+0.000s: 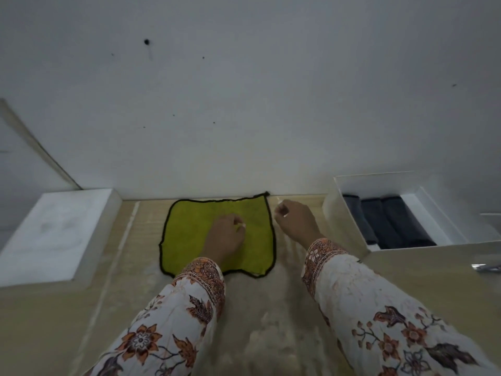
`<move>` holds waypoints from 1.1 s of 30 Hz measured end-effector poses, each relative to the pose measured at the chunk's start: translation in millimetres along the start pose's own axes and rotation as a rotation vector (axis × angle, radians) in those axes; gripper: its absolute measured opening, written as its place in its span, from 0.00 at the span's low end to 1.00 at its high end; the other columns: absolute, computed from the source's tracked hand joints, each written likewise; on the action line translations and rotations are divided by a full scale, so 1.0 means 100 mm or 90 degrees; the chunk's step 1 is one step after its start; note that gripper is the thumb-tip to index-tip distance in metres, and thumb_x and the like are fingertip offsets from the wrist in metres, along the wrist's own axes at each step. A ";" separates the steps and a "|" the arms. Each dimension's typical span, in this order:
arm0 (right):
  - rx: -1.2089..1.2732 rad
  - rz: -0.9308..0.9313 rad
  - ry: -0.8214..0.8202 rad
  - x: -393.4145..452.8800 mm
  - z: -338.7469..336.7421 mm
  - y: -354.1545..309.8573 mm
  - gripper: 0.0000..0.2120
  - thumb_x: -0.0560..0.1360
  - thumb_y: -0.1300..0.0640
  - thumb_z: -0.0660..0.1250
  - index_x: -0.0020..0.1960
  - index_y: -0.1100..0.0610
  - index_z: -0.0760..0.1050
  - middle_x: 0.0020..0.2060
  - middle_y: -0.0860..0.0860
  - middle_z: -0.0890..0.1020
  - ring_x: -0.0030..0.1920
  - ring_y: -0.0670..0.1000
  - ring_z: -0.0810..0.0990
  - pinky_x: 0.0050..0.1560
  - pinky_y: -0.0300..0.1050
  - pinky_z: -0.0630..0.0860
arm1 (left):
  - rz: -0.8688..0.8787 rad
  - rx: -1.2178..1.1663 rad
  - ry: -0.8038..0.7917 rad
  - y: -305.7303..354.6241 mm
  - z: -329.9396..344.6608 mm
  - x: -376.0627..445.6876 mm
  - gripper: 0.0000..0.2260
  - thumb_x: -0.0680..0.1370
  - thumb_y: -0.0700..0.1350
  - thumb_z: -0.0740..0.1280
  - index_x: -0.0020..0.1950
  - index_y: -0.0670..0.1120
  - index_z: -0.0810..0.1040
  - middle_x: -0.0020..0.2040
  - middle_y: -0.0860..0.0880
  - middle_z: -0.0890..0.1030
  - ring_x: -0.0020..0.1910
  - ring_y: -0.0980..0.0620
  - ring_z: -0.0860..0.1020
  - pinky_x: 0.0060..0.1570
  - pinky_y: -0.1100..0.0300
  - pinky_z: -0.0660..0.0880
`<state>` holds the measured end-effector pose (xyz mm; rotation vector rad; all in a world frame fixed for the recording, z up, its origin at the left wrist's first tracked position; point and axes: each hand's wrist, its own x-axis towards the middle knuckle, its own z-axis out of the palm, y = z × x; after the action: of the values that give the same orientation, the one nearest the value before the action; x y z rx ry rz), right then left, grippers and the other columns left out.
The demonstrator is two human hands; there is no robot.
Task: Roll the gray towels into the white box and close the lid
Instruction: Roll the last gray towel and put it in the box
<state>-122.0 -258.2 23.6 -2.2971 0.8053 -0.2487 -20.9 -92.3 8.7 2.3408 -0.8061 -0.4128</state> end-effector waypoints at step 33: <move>-0.160 -0.027 -0.170 -0.18 0.95 0.00 0.14 0.76 0.58 0.64 0.61 0.54 0.77 0.61 0.57 0.74 0.61 0.60 0.72 0.59 0.53 0.74 | 0.113 0.411 -0.082 -0.99 -0.18 -0.41 0.11 0.76 0.45 0.58 0.57 0.46 0.74 0.57 0.45 0.73 0.58 0.44 0.71 0.53 0.52 0.70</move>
<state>-100.0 -196.1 -46.7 -2.5133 0.6820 0.1477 0.3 3.8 -37.8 2.8080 -1.3582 -0.2498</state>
